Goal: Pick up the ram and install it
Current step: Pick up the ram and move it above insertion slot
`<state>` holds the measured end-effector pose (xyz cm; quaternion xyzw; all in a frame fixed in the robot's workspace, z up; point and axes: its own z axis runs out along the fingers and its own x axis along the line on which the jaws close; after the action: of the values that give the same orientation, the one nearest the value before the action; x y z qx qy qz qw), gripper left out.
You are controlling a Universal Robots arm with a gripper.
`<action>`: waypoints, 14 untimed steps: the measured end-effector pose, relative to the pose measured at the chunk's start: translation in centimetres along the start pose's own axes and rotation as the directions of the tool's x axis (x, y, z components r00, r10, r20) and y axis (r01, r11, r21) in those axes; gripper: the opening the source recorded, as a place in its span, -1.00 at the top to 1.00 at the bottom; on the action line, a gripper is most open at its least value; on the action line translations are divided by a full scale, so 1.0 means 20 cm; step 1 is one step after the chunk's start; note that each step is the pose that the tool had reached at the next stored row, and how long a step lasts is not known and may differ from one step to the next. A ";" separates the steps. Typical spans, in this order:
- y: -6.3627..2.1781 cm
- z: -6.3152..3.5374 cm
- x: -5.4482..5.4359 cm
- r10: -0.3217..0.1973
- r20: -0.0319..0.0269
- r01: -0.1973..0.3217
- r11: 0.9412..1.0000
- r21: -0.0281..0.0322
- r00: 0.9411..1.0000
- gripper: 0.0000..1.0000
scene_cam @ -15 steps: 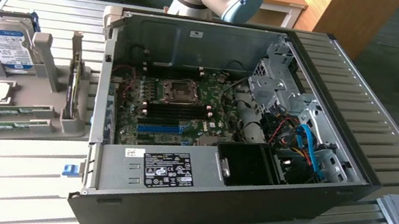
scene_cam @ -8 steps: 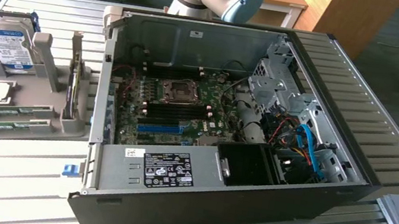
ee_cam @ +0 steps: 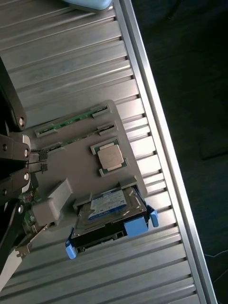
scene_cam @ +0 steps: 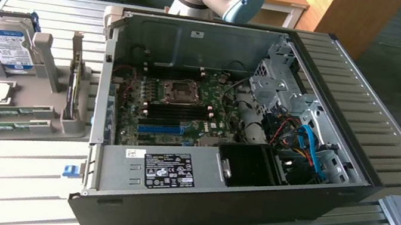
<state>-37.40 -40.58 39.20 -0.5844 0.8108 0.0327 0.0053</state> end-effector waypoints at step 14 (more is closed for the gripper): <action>0.000 0.000 0.00 -0.078 -0.004 0.078 0.997 -0.004 0.997 0.80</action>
<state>-37.40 -40.58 39.20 -0.6157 0.7873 0.0329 0.0040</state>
